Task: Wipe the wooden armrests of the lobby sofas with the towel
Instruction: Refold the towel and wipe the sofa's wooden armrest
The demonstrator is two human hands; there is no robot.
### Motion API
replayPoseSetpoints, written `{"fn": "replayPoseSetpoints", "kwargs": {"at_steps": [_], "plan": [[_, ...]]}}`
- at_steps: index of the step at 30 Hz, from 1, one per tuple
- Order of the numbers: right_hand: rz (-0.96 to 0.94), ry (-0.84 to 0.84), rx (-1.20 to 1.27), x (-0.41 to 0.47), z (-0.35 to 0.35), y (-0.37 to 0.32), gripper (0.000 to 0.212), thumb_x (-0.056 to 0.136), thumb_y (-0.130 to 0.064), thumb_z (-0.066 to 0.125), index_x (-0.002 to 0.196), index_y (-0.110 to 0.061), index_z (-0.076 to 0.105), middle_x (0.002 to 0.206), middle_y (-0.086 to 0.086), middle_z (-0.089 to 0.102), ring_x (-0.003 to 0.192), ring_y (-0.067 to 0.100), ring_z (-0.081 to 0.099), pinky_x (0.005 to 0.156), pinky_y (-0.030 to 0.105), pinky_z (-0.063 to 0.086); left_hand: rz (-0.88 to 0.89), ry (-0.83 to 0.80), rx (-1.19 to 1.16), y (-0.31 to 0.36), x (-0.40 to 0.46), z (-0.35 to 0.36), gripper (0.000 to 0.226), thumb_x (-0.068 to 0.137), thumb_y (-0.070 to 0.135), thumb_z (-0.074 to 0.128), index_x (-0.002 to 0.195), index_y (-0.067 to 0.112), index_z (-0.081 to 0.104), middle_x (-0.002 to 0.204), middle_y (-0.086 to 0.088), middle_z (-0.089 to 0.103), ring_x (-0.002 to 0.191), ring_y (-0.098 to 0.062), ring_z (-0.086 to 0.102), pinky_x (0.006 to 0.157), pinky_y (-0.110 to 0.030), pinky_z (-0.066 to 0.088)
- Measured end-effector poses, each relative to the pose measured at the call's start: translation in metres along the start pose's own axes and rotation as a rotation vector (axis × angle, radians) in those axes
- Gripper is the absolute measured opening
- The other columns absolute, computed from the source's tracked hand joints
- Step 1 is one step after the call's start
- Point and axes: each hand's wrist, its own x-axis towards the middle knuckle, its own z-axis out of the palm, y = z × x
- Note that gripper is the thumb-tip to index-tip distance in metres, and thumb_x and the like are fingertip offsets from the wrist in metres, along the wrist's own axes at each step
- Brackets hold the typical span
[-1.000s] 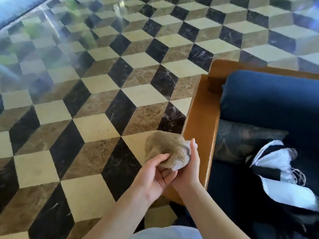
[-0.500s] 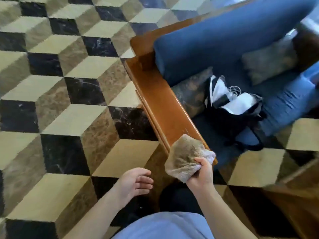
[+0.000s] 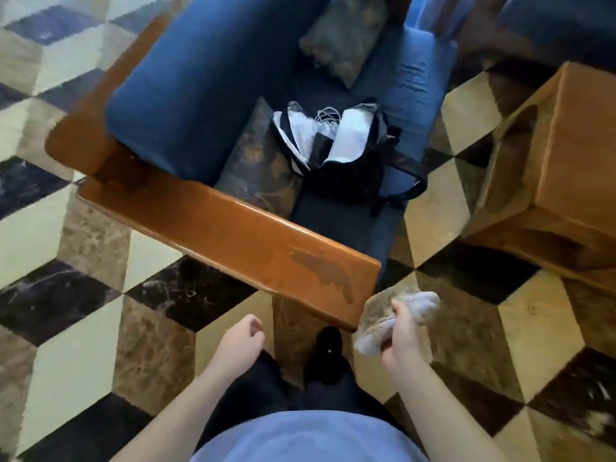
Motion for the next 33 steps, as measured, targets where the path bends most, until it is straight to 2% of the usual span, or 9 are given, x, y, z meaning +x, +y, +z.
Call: {"fn": "replayPoseSetpoints", "kwargs": {"at_steps": [3, 9, 11, 13, 18, 20, 22, 28, 33], "plan": [[-0.042, 0.095, -0.127, 0.011, 0.022, 0.028, 0.056, 0.101, -0.042, 0.054, 0.145, -0.009, 0.047, 0.140, 0.011, 0.058, 0.122, 0.030, 0.056, 0.113, 0.041, 0.038, 0.146, 0.017, 0.162, 0.013, 0.028, -0.017, 0.039, 0.099, 0.029, 0.059, 0.137, 0.023, 0.054, 0.131, 0.002, 0.061, 0.120, -0.016, 0.061, 0.098, -0.031, 0.054], [-0.148, 0.214, -0.094, 0.049, 0.086, 0.078, 0.066, 0.101, -0.054, 0.047, 0.147, -0.006, 0.047, 0.138, 0.016, 0.062, 0.124, 0.029, 0.060, 0.115, 0.040, 0.041, 0.533, 0.082, 0.430, 0.026, 0.114, -0.049, 0.054, 0.093, 0.035, 0.069, 0.142, 0.021, 0.051, 0.131, 0.001, 0.057, 0.123, -0.019, 0.053, 0.105, -0.035, 0.048], [-0.137, 0.282, -0.031, 0.060, 0.106, 0.092, 0.070, 0.099, -0.062, 0.046, 0.121, 0.001, 0.067, 0.103, 0.027, 0.071, 0.092, 0.032, 0.071, 0.098, 0.038, 0.055, 0.622, 0.109, 0.548, 0.024, 0.141, -0.056, 0.062, 0.090, 0.035, 0.073, 0.144, 0.017, 0.050, 0.139, -0.005, 0.056, 0.128, -0.026, 0.051, 0.107, -0.042, 0.048], [-0.149, 0.370, -0.002, 0.072, 0.126, 0.102, 0.059, 0.093, -0.071, 0.045, 0.083, -0.016, 0.062, 0.083, 0.015, 0.067, 0.073, 0.026, 0.065, 0.085, 0.038, 0.057, 0.681, 0.140, 0.655, 0.021, 0.164, -0.059, 0.071, 0.085, 0.034, 0.078, 0.145, 0.011, 0.049, 0.145, -0.015, 0.054, 0.134, -0.034, 0.048, 0.109, -0.049, 0.047], [-0.280, 0.458, -0.027, 0.100, 0.156, 0.119, 0.062, 0.081, -0.080, 0.041, 0.116, -0.030, 0.051, 0.131, 0.004, 0.060, 0.117, 0.031, 0.058, 0.113, 0.046, 0.044, 0.734, 0.205, 0.673, 0.011, 0.198, -0.057, 0.086, 0.076, 0.039, 0.085, 0.146, 0.012, 0.044, 0.146, -0.016, 0.047, 0.132, -0.037, 0.039, 0.107, -0.052, 0.045], [-0.403, 0.477, -0.140, 0.105, 0.163, 0.124, 0.064, 0.091, -0.071, 0.044, 0.141, -0.031, 0.049, 0.146, -0.010, 0.050, 0.134, 0.018, 0.047, 0.118, 0.036, 0.035, 0.748, 0.210, 0.649, 0.008, 0.203, -0.053, 0.085, 0.077, 0.040, 0.083, 0.146, 0.015, 0.043, 0.146, -0.013, 0.045, 0.132, -0.035, 0.037, 0.108, -0.052, 0.043], [-0.577, 0.439, -0.248, 0.106, 0.170, 0.130, 0.059, 0.095, -0.060, 0.047, 0.148, -0.033, 0.042, 0.146, -0.017, 0.044, 0.134, 0.007, 0.041, 0.117, 0.030, 0.032, 0.746, 0.217, 0.628, 0.003, 0.204, -0.052, 0.086, 0.077, 0.042, 0.083, 0.147, 0.015, 0.041, 0.147, -0.012, 0.044, 0.132, -0.034, 0.036, 0.110, -0.051, 0.041], [-1.012, 0.261, -0.799, 0.122, 0.208, 0.136, 0.064, 0.098, -0.051, 0.047, 0.156, -0.028, 0.032, 0.164, -0.004, 0.033, 0.155, 0.015, 0.019, 0.127, 0.049, 0.014, 0.758, 0.275, 0.544, -0.006, 0.211, -0.055, 0.097, 0.077, 0.052, 0.076, 0.152, 0.014, 0.029, 0.145, -0.011, 0.041, 0.130, -0.034, 0.038, 0.110, -0.049, 0.037], [-1.271, -0.083, -1.220, 0.133, 0.199, 0.146, 0.076, 0.091, -0.050, 0.056, 0.158, -0.022, 0.033, 0.167, -0.001, 0.028, 0.159, 0.019, 0.007, 0.128, 0.050, 0.011, 0.806, 0.258, 0.387, -0.030, 0.207, -0.070, 0.062, 0.093, 0.026, 0.052, 0.151, 0.013, 0.034, 0.142, -0.010, 0.050, 0.128, -0.029, 0.044, 0.111, -0.038, 0.034]]}}
